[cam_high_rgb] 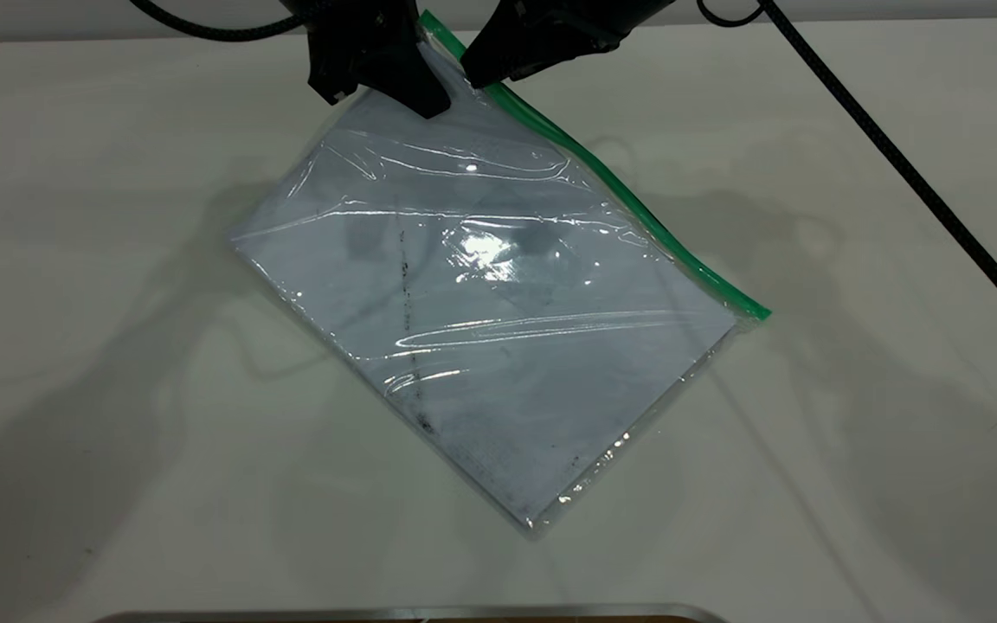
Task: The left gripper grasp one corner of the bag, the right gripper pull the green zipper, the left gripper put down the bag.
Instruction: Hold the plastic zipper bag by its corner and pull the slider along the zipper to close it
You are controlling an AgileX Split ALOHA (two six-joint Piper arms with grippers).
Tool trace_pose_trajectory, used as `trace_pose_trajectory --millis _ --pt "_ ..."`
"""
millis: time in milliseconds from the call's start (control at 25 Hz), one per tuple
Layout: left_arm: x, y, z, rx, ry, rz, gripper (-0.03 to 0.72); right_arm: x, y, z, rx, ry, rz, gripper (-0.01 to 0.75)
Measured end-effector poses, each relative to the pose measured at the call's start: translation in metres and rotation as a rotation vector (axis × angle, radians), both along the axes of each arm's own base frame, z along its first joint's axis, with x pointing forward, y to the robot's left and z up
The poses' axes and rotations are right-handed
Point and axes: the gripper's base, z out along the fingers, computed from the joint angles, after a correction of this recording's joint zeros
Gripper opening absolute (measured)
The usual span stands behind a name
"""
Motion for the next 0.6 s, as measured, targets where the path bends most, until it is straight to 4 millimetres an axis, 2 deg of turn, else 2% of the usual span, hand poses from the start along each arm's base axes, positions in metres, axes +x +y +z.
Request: trace_pose_trajectory --millis 120,440,600 --pt "0.0 0.0 0.0 0.0 0.0 0.0 0.061 0.0006 -0.0003 -0.0002 -0.003 -0.004 -0.006 0.494" --pt "0.0003 -0.0023 0.0016 -0.032 0.01 0.02 0.064 -0.001 0.0027 -0.0005 -0.002 -0.001 0.003 0.377" --pt "0.0004 -0.0029 0.0021 -0.041 0.012 0.025 0.065 -0.0018 0.0039 -0.0004 -0.001 0.0 0.008 0.261"
